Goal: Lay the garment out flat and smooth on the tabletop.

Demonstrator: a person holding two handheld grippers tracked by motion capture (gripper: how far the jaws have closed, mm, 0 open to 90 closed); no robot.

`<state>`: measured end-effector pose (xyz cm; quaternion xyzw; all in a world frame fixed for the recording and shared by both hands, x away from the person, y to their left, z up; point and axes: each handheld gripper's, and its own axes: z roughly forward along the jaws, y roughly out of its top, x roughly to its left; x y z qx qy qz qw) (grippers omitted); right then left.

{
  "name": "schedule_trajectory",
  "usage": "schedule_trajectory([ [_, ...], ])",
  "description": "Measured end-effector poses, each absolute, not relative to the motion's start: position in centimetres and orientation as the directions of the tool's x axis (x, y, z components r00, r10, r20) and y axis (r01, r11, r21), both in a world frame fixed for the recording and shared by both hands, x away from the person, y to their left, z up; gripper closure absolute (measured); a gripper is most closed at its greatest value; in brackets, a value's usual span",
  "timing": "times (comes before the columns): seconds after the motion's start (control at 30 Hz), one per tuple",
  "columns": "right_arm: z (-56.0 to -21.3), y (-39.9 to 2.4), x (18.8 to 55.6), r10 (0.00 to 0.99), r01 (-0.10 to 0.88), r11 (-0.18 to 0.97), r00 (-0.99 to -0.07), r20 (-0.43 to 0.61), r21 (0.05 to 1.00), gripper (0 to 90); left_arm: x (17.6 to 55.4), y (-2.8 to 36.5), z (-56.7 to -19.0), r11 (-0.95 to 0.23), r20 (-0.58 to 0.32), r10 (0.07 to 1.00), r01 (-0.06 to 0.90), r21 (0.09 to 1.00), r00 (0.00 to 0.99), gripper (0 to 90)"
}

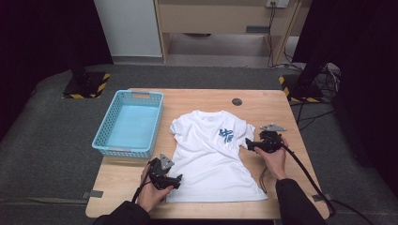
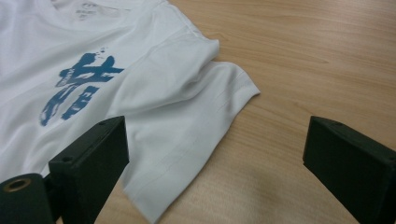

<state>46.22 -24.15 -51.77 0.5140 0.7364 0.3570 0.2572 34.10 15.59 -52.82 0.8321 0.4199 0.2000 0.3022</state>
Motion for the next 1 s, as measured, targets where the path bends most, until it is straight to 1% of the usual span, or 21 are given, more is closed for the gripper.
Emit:
schedule_trajectory([
  [0.13,-52.4,-23.6,47.3,0.944,0.588,0.22,-0.329,-0.019,0.779,7.5,34.1,15.7,-52.9,-0.455,0.066,0.823,0.586,0.67,0.564,11.2],
  [0.33,-53.2,-23.1,47.8,0.944,0.604,0.242,-0.328,-0.04,0.759,7.7,34.1,15.8,-53.0,-0.43,0.04,0.833,0.6,0.675,0.552,10.9],
  [0.47,-53.9,-23.3,48.2,0.945,0.618,0.267,-0.319,-0.075,0.74,6.2,34.1,15.9,-53.1,-0.426,0.034,0.834,0.603,0.674,0.55,10.9],
  [0.53,-53.9,-23.7,48.4,0.95,0.624,0.256,-0.302,-0.074,0.738,6.2,34.1,16.0,-53.1,-0.42,0.027,0.836,0.607,0.675,0.548,10.9],
  [0.8,-53.8,-26.4,49.4,0.966,0.617,0.248,-0.217,-0.142,0.747,6.0,34.1,16.2,-53.1,-0.414,0.018,0.838,0.612,0.674,0.546,10.8],
  [0.93,-53.9,-27.7,49.9,0.979,0.629,0.199,-0.17,-0.117,0.751,6.5,34.1,16.2,-53.1,-0.415,0.017,0.837,0.612,0.673,0.548,10.8],
  [1.0,-53.7,-27.9,49.8,0.98,0.634,0.194,-0.166,-0.112,0.749,7.3,34.1,16.2,-53.1,-0.415,0.017,0.836,0.612,0.673,0.548,10.8],
])
